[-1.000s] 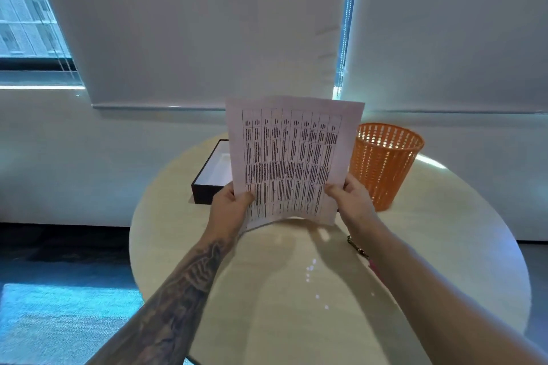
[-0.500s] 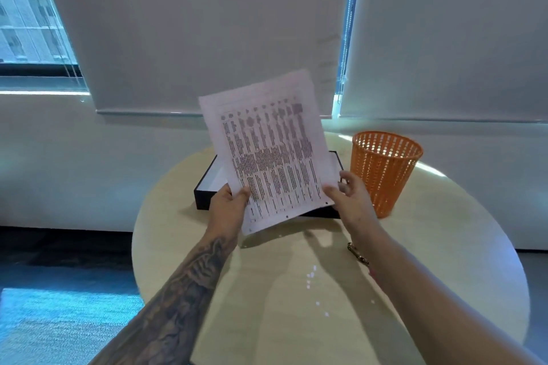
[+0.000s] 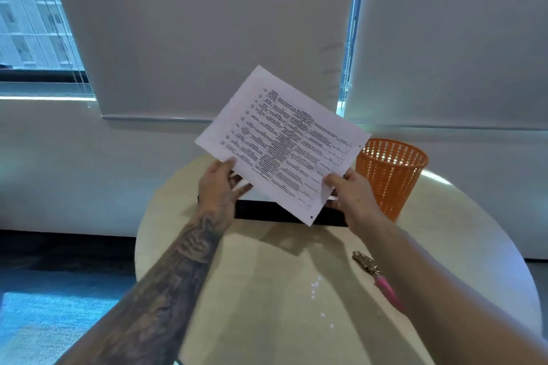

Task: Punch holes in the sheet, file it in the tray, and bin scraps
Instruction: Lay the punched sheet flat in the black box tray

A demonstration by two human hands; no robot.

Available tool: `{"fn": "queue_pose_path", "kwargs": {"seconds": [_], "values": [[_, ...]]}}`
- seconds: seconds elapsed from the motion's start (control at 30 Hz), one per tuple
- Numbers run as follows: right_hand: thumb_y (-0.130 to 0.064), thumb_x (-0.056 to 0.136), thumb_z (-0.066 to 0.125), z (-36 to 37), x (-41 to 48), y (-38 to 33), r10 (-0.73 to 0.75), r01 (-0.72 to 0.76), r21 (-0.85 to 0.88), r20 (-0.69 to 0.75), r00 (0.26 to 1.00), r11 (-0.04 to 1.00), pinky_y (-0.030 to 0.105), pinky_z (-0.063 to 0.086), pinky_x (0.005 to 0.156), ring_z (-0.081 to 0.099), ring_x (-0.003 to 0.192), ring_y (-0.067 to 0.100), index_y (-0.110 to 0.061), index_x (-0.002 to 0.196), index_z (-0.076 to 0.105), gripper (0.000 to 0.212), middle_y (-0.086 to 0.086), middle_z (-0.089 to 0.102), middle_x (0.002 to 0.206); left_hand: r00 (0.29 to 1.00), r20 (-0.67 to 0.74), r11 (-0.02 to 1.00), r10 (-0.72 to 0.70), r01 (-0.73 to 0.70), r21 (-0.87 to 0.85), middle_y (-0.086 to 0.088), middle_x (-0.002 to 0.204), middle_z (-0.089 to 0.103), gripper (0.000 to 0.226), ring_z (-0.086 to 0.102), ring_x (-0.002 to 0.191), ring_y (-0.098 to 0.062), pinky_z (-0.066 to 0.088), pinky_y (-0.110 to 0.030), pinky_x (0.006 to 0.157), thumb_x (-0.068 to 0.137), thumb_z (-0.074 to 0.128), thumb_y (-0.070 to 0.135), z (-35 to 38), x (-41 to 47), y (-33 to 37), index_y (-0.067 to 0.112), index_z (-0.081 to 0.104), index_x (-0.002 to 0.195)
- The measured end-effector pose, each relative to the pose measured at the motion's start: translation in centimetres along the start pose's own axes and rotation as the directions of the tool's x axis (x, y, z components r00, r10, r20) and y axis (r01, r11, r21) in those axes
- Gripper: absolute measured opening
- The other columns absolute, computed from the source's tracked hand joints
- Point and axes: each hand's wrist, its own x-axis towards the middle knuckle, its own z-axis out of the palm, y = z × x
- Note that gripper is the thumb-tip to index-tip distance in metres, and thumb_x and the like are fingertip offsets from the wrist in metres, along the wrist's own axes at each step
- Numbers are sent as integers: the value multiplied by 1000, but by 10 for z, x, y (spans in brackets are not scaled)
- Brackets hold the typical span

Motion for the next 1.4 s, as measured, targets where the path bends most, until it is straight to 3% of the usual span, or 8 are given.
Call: {"fn": "queue_pose_path", "kwargs": {"seconds": [0.23, 0.57, 0.7, 0.77, 0.87, 1.07, 1.23, 1.4], "values": [[-7, 94, 56, -12, 44, -25, -56, 74, -301, 68, 996, 951, 30, 53, 66, 69, 89, 18, -15, 108, 67, 20, 0, 73, 107, 978, 176, 845, 109, -185, 502, -6, 110, 70, 63, 68, 76, -18, 60, -34, 60, 87, 55, -7, -24, 57, 48, 24, 45, 141], [-4, 97, 61, 5, 109, 11, -269, 195, -522, -69, 961, 831, 23, 44, 53, 60, 76, 12, -20, 115, 48, 27, -2, 58, 92, 970, 243, 437, 6, -221, 872, -6, 137, 59, 39, 61, 110, -20, 57, -32, 74, 94, 64, 18, -30, 104, 7, 9, 62, 132], [-11, 96, 60, 4, 130, 39, -241, 164, -704, -11, 970, 691, 22, 46, 57, 62, 78, 14, -16, 92, 67, 10, -6, 65, 88, 962, 255, 239, -99, -226, 944, -5, 132, 59, 38, 56, 121, -22, 43, -37, 105, 95, 65, 29, -33, 111, -13, 9, 64, 128], [-12, 95, 60, 3, 136, 51, -165, 112, -752, 5, 986, 650, 27, 50, 60, 64, 78, 15, -16, 88, 70, 13, -4, 67, 85, 952, 247, 104, -183, -231, 967, -6, 110, 59, 23, 59, 104, -21, 45, -37, 100, 95, 63, 37, -37, 115, -21, 17, 66, 106], [-17, 94, 64, 4, 141, 63, -54, 49, -825, 22, 998, 563, 35, 58, 74, 67, 82, 18, -15, 88, 73, 12, -2, 71, 88, 945, 213, -9, -248, -222, 975, -18, 89, 58, 44, 64, 92, -31, 49, -38, 89, 95, 59, 45, -38, 118, -27, 2, 67, 93], [-30, 91, 67, 6, 146, 67, 70, 30, -890, 69, 995, 454, 34, 56, 80, 66, 90, 19, -17, 98, 72, 16, 2, 72, 100, 945, 177, -226, -274, -242, 944, -14, 101, 69, 60, 67, 101, -32, 51, -40, 90, 98, 45, 57, -29, 119, -30, 0, 65, 87], [-36, 95, 61, 8, 137, 61, 115, 109, -955, 146, 983, 276, 32, 49, 96, 60, 118, 24, -18, 125, 69, 35, 3, 66, 132, 947, 106, -339, -304, -212, 917, -8, 73, 55, 70, 49, 63, -20, 43, -33, 71, 95, 37, 67, -27, 124, -38, 5, 59, 73], [-38, 94, 64, 1, 122, 47, -29, 175, -914, 177, 984, 365, 34, 49, 93, 60, 118, 26, -22, 115, 72, 28, 4, 57, 142, 949, 116, -360, -292, -222, 906, -21, 120, 62, 81, 58, 93, -28, 47, -38, 88, 95, 29, 70, -27, 117, -33, -1, 63, 113]]}}
